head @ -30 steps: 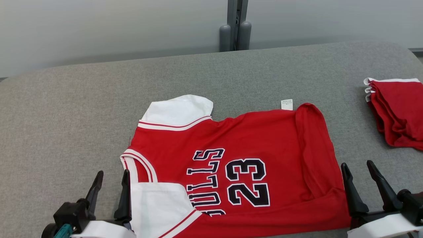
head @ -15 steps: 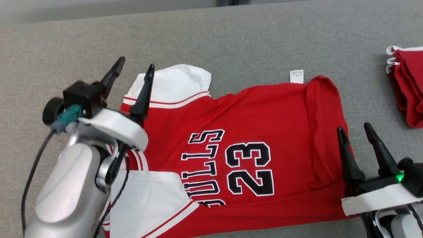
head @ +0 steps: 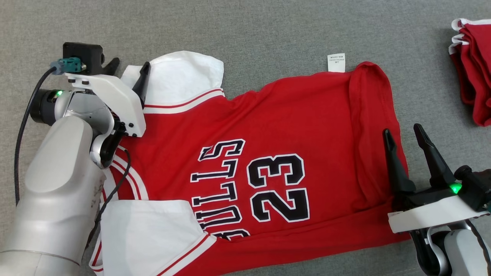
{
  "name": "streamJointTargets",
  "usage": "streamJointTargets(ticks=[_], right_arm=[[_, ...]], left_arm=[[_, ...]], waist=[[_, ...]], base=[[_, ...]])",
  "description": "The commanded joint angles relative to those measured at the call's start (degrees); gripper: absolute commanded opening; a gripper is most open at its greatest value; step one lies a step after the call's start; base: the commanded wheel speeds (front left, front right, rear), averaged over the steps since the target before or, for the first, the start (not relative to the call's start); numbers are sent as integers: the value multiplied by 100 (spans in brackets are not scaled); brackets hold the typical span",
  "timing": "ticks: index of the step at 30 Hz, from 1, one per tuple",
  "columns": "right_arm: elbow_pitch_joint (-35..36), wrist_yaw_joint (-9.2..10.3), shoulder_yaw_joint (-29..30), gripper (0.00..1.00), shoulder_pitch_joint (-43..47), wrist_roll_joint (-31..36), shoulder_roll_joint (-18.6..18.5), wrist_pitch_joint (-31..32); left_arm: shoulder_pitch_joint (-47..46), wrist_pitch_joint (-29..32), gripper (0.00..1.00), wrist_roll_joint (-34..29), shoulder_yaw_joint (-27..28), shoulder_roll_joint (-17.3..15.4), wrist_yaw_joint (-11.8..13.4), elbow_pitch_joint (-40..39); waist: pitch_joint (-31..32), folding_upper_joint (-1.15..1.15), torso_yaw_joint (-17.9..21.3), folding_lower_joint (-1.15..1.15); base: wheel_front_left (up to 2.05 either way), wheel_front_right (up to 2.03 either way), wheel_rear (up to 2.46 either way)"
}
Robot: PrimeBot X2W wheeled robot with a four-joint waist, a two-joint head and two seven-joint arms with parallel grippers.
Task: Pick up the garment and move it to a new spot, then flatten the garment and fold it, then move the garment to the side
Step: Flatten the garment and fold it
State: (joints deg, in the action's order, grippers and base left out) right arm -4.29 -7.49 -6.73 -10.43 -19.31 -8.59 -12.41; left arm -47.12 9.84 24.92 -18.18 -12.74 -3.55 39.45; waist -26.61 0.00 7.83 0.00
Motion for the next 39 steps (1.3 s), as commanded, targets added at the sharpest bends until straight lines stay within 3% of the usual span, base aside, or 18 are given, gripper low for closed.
streamJointTargets(ticks=[1,5,6,7,8,16,22,33,39], right_arm=[[-18,-1,1,100,-100,-42,-41,-67],[-86,-1,46,100,-103,-18,-38,-62],[-94,-1,75,100,-114,-22,-52,-57],[-102,-1,101,100,-126,-18,-66,-43],[-111,-1,120,100,-144,-24,-74,-26],[-231,-1,279,100,-474,-144,-282,33],[-570,-1,170,100,-1099,-395,-685,213],[-1289,-1,-899,100,-2235,-1052,-1423,1250],[-1612,-1,-1018,100,-2515,-1199,-1574,1842]], left_arm=[[-107,81,100,53,-23,1,-55,139],[-159,364,100,137,-150,105,-152,569],[-165,433,75,151,-185,126,-182,635],[-179,479,33,158,-222,138,-211,698],[-197,496,0,175,-252,150,-231,744],[-368,153,0,104,-424,180,-270,726],[-521,-96,0,66,-494,302,-273,659],[-526,-367,0,182,-674,544,-333,593],[-561,-461,0,241,-747,566,-343,656]], waist=[[0,0,11,0],[4,0,23,0],[7,0,20,0],[10,0,14,0],[13,0,7,0],[51,0,-89,0],[10,0,-236,0],[-178,0,-686,0],[-237,0,-776,0]], base=[[0,0,0],[0,0,0],[0,0,0],[0,0,0],[0,0,0],[0,0,0],[0,0,0],[0,0,0],[0,0,0]])
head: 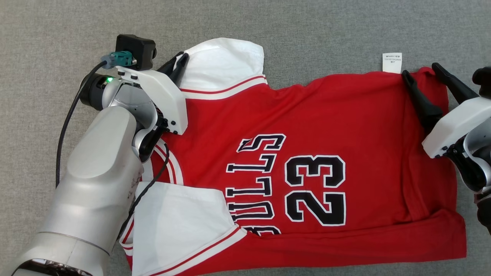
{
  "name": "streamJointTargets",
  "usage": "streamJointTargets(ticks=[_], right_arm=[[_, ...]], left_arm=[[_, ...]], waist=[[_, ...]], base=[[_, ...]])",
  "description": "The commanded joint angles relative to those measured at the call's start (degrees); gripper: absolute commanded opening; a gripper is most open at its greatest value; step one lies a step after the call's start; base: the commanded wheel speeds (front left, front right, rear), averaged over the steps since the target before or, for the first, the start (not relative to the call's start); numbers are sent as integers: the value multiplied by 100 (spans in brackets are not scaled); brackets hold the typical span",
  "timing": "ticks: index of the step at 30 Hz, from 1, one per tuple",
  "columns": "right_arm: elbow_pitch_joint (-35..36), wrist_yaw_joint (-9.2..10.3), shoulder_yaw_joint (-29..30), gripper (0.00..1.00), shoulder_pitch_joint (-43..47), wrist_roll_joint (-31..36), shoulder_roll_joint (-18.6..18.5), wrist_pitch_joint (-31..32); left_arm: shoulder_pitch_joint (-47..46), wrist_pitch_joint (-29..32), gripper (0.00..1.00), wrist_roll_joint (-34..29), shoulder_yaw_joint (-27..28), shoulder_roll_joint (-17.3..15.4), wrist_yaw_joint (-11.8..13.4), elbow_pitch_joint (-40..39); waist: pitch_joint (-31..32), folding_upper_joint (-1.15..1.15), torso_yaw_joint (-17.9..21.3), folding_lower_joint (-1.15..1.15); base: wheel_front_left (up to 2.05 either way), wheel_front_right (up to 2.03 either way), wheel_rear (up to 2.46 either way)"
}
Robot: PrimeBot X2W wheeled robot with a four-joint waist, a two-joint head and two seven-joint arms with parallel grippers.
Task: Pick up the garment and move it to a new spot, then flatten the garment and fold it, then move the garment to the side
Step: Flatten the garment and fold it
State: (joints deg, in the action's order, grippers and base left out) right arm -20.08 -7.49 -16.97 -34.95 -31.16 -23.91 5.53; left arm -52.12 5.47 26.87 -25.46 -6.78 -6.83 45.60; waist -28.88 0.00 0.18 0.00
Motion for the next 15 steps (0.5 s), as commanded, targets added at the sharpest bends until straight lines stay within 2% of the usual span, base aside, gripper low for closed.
streamJointTargets(ticks=[1,2,3,4,5,15], right_arm=[[-69,-1,14,100,-98,-22,-54,135],[-89,-1,24,84,-132,-29,-68,201],[-119,-1,38,44,-160,-52,-74,274],[-162,-1,49,16,-178,-61,-82,356],[-184,-1,54,0,-198,-75,-88,421],[134,-1,331,0,-310,-192,-218,354]], left_arm=[[-67,-30,0,50,-25,-30,-19,50],[-77,-48,0,45,-32,-30,-21,57],[-87,-65,0,52,-41,-28,-16,61],[-94,-97,0,56,-49,-31,-17,56],[-99,-145,0,52,-56,-41,-21,43],[-193,-654,0,0,-7,-192,35,-307]], waist=[[-18,0,-16,0],[-25,0,-19,0],[-31,0,-21,0],[-34,0,-21,0],[-35,0,-20,0],[66,0,14,0]], base=[[0,0,0],[0,0,0],[0,0,0],[0,0,0],[0,0,0],[0,0,0]])
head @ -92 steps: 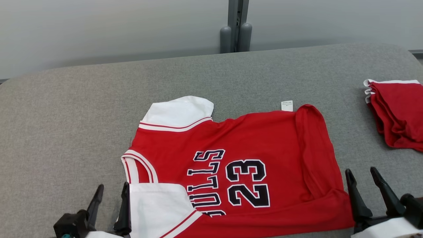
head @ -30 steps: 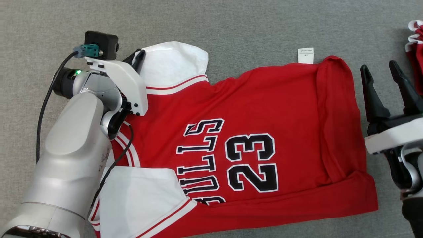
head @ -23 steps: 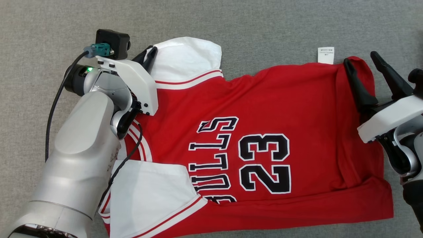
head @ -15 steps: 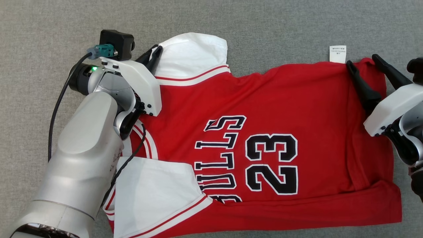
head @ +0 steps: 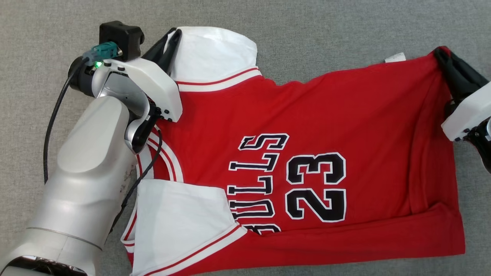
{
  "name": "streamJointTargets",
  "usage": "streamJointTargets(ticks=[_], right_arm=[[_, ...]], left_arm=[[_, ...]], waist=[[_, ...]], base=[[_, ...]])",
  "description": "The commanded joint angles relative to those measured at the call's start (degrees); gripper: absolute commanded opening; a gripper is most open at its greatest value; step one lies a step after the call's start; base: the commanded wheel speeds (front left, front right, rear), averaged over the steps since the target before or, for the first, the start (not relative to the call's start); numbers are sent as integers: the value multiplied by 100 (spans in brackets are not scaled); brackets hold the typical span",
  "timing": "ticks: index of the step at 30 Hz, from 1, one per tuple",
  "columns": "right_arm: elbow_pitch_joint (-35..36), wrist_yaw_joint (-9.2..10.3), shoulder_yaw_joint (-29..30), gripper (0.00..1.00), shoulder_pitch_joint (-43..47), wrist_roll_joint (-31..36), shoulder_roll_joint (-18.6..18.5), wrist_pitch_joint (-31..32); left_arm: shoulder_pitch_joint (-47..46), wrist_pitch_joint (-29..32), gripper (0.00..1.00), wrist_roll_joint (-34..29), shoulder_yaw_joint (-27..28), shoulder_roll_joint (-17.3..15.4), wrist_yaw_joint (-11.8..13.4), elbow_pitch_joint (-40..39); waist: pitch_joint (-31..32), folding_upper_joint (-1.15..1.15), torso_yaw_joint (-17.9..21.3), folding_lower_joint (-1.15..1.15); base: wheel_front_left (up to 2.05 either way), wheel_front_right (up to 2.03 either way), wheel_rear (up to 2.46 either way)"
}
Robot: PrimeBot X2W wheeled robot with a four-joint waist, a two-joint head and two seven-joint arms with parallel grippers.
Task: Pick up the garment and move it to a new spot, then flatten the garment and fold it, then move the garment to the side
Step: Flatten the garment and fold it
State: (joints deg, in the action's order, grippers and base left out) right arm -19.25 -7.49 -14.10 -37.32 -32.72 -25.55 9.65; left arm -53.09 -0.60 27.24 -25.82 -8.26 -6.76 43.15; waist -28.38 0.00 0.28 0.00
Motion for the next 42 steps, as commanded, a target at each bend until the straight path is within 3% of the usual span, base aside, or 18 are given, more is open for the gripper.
streamJointTargets(ticks=[1,12,20,31,36,42], right_arm=[[126,-1,72,0,-65,-61,-57,-108],[583,-1,187,0,375,-363,33,-165],[1436,-1,365,0,1146,-1321,-45,-144],[2040,-2,825,0,2442,-2357,-56,-239],[1964,-2,896,0,2868,-2480,35,-390],[1822,-2,850,0,3207,-2582,229,-590]], left_arm=[[-108,-87,0,-46,35,-74,43,-128],[299,-149,0,82,158,-337,203,-1042],[1532,-93,0,383,351,-640,446,-2735],[3939,335,0,794,719,-1188,1226,-5541],[4772,432,0,1006,812,-1170,1552,-6076],[5388,400,0,1288,896,-1044,1738,-6074]], waist=[[31,0,7,0],[228,0,118,0],[361,0,154,0],[464,0,144,0],[478,0,85,0],[517,0,81,0]], base=[[0,0,0],[0,0,0],[0,0,0],[0,0,0],[0,0,0],[0,0,0]])
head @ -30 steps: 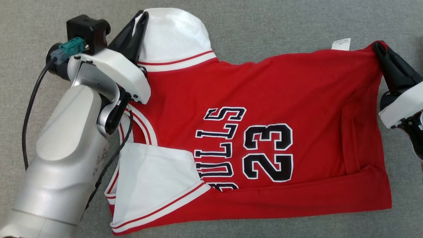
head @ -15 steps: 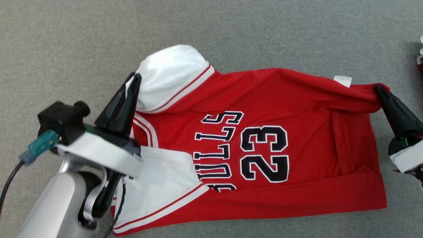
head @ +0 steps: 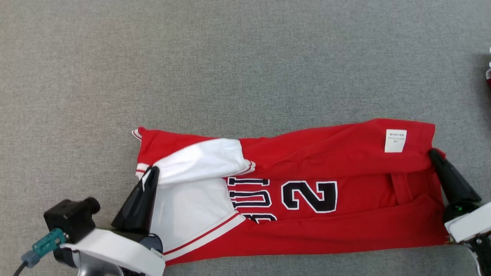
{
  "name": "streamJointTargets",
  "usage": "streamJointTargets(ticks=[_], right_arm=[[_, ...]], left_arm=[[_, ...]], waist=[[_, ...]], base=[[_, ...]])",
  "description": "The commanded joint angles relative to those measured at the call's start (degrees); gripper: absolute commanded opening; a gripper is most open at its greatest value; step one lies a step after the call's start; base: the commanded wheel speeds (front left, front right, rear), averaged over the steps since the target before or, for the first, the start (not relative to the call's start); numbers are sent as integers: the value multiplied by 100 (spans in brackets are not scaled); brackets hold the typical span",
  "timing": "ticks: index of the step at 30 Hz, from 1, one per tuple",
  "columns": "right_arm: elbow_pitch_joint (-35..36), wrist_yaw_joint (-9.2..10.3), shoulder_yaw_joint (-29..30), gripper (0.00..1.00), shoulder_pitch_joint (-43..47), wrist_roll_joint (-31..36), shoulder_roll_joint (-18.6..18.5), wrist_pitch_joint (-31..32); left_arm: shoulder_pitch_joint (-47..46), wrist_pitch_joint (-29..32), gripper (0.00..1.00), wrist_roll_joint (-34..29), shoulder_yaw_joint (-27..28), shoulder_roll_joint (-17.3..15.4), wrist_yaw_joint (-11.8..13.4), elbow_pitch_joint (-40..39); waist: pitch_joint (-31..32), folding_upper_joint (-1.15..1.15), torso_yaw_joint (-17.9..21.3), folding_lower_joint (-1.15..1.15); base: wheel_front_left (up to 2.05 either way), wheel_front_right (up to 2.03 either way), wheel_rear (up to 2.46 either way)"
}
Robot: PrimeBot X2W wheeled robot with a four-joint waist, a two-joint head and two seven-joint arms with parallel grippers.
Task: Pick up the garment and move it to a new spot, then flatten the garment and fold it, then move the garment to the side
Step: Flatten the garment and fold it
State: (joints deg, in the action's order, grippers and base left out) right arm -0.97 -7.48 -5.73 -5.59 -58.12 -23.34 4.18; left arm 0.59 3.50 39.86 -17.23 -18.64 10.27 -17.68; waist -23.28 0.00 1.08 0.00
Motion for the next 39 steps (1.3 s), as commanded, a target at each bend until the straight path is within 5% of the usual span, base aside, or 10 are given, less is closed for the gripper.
streamJointTargets(ticks=[1,12,13,14,15,26,39], right_arm=[[-42,-3,15,0,94,-55,42,-78],[-492,-3,-170,0,437,33,317,-531],[-542,-3,-216,26,400,45,321,-587],[-583,-3,-261,48,367,82,305,-650],[-616,-3,-304,100,341,141,279,-728],[-378,-3,-196,100,85,1931,401,-1870],[133,-3,377,100,302,3773,1113,-1944]], left_arm=[[90,-36,0,55,43,10,48,50],[278,-129,0,433,19,240,-102,1084],[232,-177,15,412,24,231,-119,1200],[195,-214,66,387,6,236,-170,1314],[163,-279,100,343,-15,253,-195,1420],[-259,-1712,100,-500,91,514,-121,1821],[-322,-1868,100,-1723,1165,916,-164,1143]], waist=[[16,0,-2,0],[110,0,7,0],[117,0,14,0],[128,0,16,0],[142,0,17,0],[460,0,80,0],[979,0,103,0]], base=[[0,0,0],[0,0,0],[0,0,0],[0,0,0],[0,0,0],[0,0,0],[0,0,0]])
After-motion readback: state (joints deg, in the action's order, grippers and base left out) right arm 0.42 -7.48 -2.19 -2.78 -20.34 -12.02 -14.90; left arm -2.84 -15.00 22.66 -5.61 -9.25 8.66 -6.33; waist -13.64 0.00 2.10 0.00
